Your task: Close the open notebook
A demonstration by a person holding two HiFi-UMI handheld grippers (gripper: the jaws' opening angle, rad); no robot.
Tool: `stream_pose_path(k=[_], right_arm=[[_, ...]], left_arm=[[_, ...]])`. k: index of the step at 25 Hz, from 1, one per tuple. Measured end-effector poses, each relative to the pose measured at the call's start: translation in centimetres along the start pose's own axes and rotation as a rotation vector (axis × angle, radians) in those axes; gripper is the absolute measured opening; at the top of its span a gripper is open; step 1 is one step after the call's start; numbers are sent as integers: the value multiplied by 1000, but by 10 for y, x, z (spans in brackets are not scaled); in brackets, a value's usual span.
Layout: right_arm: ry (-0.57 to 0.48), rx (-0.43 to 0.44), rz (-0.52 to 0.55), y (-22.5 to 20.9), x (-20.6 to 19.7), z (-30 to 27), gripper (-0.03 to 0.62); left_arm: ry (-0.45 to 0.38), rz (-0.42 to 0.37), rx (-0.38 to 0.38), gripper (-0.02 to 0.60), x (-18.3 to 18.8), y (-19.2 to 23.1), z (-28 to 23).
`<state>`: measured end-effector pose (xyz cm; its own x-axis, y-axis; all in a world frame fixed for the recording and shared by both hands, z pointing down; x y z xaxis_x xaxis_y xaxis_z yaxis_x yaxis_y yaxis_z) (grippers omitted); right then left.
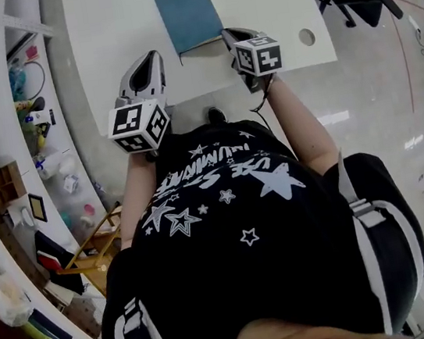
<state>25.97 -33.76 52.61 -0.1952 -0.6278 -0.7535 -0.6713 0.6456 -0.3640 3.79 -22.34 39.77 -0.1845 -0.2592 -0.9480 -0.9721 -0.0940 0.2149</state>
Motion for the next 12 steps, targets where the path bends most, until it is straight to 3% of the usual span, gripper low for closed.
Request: stream_pose_path(k=[5,12], right_arm=[[82,-29,53,-7,-3,-8,12],[43,-5,84,-8,-8,-10,12]], left_arm=[[7,2,33,12,-9,-6,2],[19,0,43,11,-13,-10,6]])
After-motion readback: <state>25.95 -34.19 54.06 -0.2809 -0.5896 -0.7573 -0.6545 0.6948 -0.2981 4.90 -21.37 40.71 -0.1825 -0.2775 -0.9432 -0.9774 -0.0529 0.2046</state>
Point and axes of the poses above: the fingertips, and each gripper's own axes: z backward along the fingers, y to its left, x out of its top, the point moved 7 cm from there along z, backward along the fingers, and after that the axes turned 9 degrees about x, right-handed, at the moved point
